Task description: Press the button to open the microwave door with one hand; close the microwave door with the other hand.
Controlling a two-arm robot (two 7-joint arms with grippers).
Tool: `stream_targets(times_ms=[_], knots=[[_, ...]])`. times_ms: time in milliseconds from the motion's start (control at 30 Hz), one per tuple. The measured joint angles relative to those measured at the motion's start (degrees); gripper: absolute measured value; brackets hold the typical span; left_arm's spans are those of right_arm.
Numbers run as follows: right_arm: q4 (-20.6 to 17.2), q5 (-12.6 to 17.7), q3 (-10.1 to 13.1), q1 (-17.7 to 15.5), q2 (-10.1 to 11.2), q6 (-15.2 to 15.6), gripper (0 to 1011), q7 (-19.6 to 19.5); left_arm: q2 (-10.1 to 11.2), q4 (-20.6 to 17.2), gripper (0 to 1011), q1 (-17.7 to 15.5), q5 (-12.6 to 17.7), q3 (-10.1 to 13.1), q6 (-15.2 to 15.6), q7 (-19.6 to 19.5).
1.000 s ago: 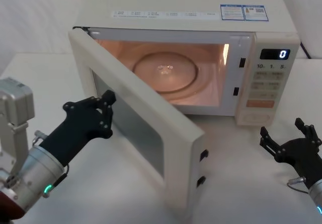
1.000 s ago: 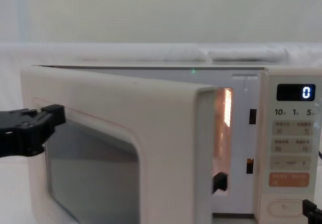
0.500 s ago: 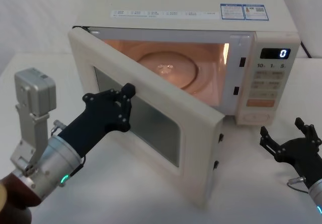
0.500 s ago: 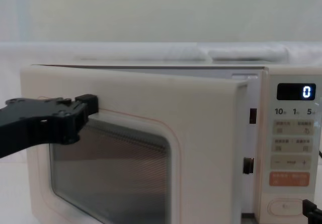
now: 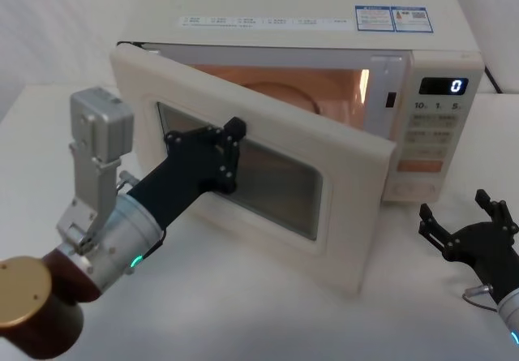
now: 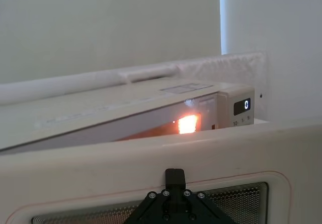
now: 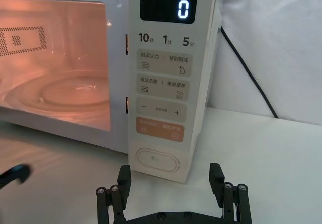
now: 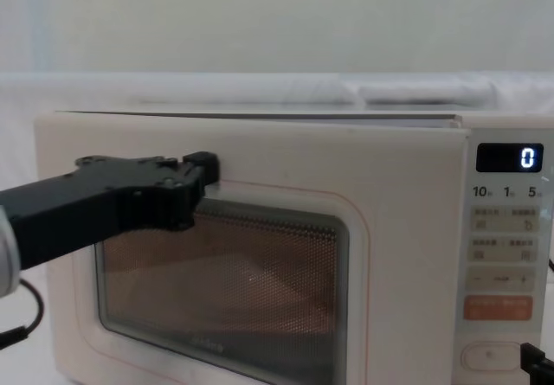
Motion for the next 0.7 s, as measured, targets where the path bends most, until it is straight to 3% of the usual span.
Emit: stream_targets(times_ms=[167,700], knots=[[0.0,0.0,0.0,0.0,0.0,0.0,1002,0.0,-1.0,1.6,0,-2.5,1.3,1.6,-0.1,0.2],[0.0,0.0,0.0,0.0,0.0,0.0,1002,0.0,-4.1,6.7,0,-7.5,3.4,3.6,0.2,1.4]])
